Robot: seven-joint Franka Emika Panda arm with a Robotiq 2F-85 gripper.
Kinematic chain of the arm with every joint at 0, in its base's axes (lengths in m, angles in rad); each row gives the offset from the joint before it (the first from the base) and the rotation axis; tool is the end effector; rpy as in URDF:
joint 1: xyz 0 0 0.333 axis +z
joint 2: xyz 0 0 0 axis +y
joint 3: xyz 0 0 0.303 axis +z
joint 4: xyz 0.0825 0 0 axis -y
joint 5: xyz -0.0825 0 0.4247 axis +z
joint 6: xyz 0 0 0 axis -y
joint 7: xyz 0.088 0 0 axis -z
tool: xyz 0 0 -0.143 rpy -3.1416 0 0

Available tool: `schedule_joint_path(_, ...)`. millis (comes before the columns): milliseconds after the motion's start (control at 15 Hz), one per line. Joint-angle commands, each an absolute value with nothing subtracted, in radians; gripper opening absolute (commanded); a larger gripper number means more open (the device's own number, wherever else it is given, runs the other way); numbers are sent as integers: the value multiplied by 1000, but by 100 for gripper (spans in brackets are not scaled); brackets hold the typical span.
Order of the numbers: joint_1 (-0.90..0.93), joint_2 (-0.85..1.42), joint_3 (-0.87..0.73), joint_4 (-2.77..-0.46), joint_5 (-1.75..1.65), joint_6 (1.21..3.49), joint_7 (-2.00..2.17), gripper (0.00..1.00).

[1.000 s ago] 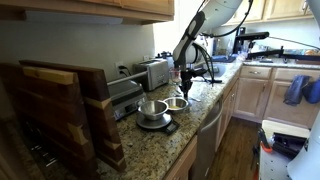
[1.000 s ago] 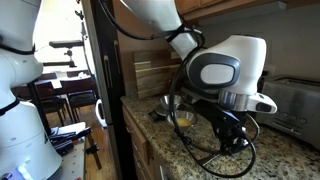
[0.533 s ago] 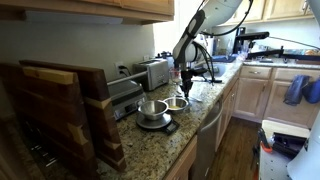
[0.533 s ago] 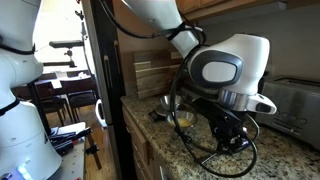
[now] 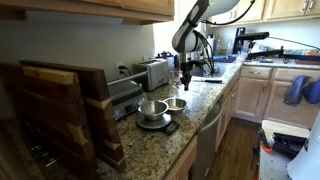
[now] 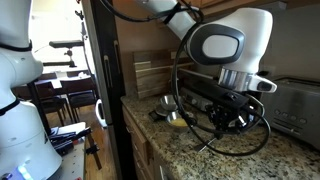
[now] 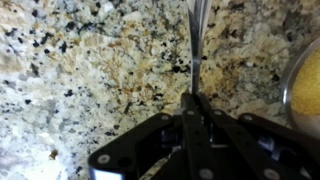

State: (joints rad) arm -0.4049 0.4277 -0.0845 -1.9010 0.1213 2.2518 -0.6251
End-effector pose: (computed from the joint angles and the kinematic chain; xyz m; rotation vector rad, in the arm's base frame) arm 0.5708 -0.2964 0.1941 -3.0529 -0.0947 0.0510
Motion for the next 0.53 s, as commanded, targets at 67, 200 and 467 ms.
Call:
schedule_joint_path(67, -353, 299, -99, -1980, 44, 2152, -659, 5)
schedule_joint_path(200, -321, 275, -101, -1993, -7, 2114, -645, 5)
schedule_joint_path(467, -248, 255, -96, -2013, -127, 2051, -610, 5)
